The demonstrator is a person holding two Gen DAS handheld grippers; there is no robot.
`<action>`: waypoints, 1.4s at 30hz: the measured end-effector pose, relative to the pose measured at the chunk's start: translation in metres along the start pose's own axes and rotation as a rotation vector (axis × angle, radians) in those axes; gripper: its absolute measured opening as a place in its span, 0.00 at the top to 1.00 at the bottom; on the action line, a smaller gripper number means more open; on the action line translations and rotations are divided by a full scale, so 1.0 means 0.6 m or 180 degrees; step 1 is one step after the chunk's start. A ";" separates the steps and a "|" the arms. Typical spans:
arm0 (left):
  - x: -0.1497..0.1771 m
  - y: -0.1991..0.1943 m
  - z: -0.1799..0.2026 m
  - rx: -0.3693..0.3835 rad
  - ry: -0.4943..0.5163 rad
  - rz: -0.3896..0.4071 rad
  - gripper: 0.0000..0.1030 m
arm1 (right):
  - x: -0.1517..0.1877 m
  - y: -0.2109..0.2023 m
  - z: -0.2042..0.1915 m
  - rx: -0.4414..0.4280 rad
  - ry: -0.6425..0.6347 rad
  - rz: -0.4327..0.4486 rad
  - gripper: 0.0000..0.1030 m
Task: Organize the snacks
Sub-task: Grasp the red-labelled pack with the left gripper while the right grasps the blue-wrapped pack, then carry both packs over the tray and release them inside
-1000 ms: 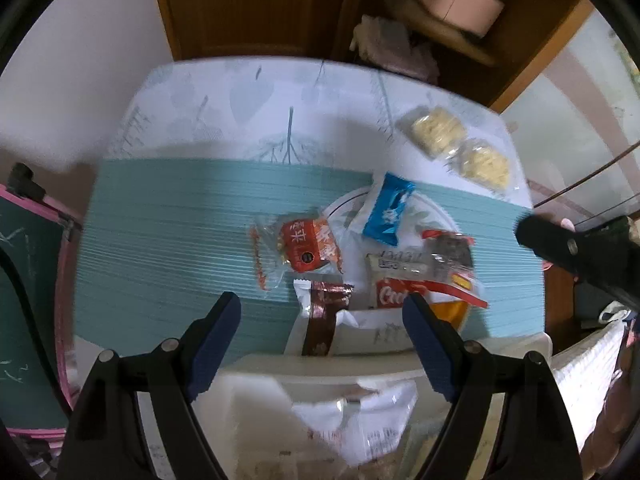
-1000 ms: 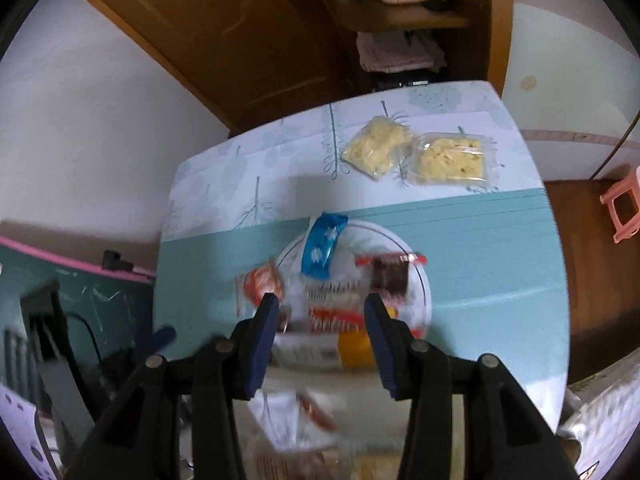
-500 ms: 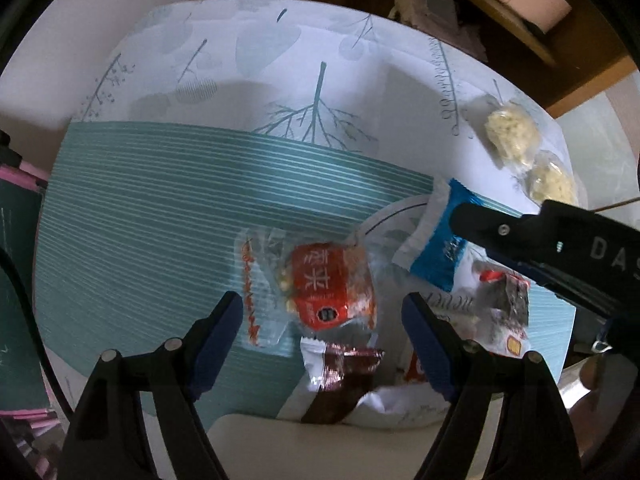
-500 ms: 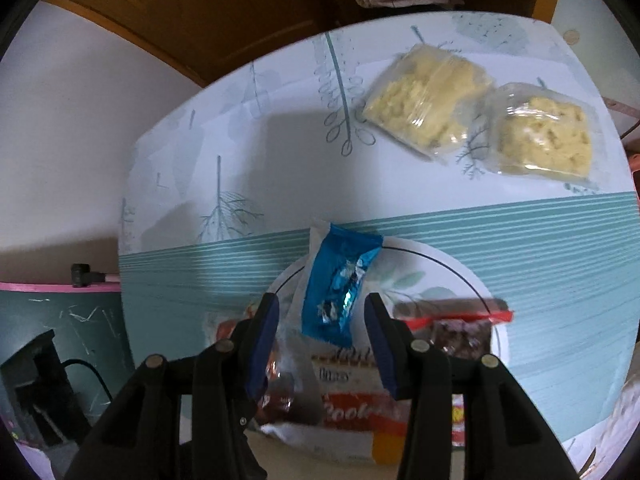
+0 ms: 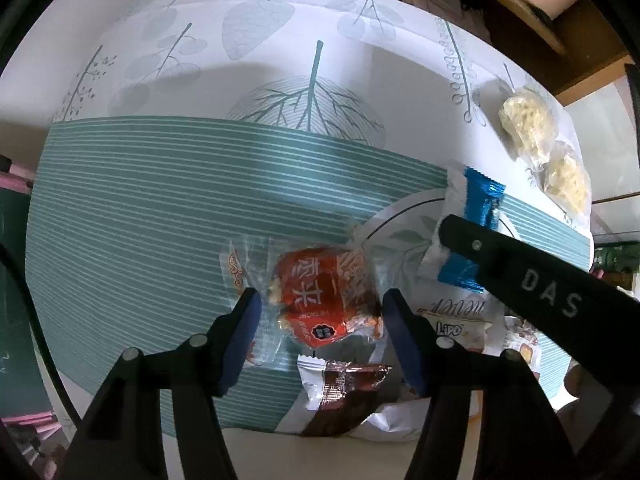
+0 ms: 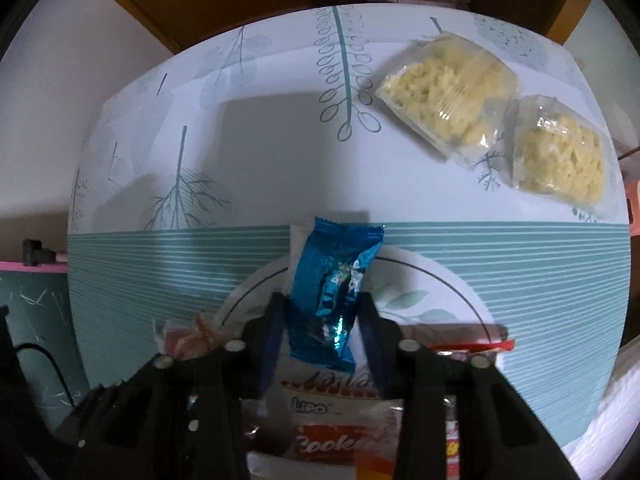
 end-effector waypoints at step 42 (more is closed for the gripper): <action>0.114 -0.416 0.014 0.0652 0.0282 0.1366 0.53 | 0.160 -0.425 0.044 -0.0938 -0.0150 0.1267 0.75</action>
Point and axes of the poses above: each gripper's, at about its wrist camera, not at the fingertips, and y roughly the way its jaws point, z to its right, x to its underside, the point moved 1 cm from there along y, roughly the way its jaws point, and after that the axes turned 12 degrees about z, right-handed, at the moved point
